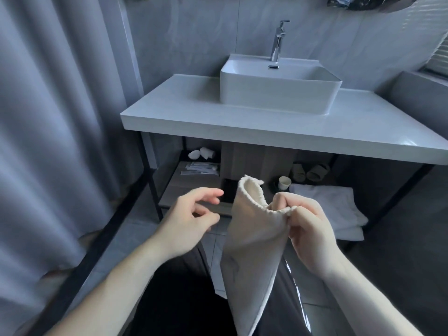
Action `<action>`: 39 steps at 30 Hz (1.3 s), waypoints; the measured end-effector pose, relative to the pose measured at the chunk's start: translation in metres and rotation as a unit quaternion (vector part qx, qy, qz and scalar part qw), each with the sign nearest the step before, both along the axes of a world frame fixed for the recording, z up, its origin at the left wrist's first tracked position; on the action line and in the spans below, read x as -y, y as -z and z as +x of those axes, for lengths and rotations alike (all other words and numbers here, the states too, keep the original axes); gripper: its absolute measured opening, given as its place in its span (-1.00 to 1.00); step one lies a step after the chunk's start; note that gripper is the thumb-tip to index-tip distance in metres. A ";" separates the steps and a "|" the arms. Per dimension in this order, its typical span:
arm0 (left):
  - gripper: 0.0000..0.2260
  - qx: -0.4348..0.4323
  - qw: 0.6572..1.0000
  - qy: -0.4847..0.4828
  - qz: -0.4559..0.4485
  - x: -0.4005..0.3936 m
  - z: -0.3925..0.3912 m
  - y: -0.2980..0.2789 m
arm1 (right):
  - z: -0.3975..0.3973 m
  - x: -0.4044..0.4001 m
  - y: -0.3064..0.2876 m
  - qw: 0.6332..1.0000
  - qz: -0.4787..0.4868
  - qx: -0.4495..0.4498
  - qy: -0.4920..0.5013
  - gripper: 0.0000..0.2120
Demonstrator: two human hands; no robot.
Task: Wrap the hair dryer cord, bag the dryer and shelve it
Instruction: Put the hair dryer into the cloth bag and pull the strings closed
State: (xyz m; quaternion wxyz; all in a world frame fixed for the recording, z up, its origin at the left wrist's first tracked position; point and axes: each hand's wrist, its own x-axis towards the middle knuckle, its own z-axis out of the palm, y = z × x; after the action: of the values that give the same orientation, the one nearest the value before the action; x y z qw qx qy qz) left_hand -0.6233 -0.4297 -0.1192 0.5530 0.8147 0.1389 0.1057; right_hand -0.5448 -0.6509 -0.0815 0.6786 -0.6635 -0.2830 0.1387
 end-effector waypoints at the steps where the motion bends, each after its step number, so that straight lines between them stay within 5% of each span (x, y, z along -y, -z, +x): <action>1: -0.58 -0.009 1.000 0.002 -0.014 -0.003 0.009 0.000 | 0.000 0.000 0.001 1.000 0.007 0.002 -0.012 -0.77; 5: -0.48 -0.051 0.989 0.015 -0.136 -0.004 0.042 0.003 | -0.005 0.002 -0.001 0.999 0.000 0.033 -0.040 -0.67; 10: -0.63 -0.054 0.976 0.044 -0.204 -0.008 0.053 0.018 | -0.003 0.013 -0.003 0.997 -0.024 0.069 -0.034 -0.59; 15: -0.81 0.030 0.982 -0.009 -0.184 -0.017 0.031 0.021 | 0.007 0.021 0.002 0.996 -0.023 0.082 0.014 -0.40; 22: -0.85 0.166 0.974 -0.084 -0.128 -0.029 -0.018 -0.008 | 0.026 0.015 0.002 0.985 -0.039 0.127 0.111 -0.44; 27: -0.78 0.147 0.982 -0.084 -0.086 -0.034 -0.034 -0.001 | 0.028 0.010 0.012 0.971 -0.120 0.155 0.139 -0.48; 32: -0.91 0.138 0.984 -0.075 -0.090 -0.029 -0.034 0.009 | 0.026 0.015 0.016 0.949 -0.207 0.179 0.155 -0.43; 39: -0.83 0.140 0.985 -0.086 -0.044 -0.029 -0.028 0.003 | 0.025 0.018 0.016 0.945 -0.229 0.176 0.156 -0.42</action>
State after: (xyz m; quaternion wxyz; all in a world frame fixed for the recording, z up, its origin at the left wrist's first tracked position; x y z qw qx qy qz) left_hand -0.6511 -0.4011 -0.1219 0.5912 0.7517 0.1340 0.2597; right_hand -0.5195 -0.6691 -0.0970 0.4612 -0.8505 -0.2514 -0.0273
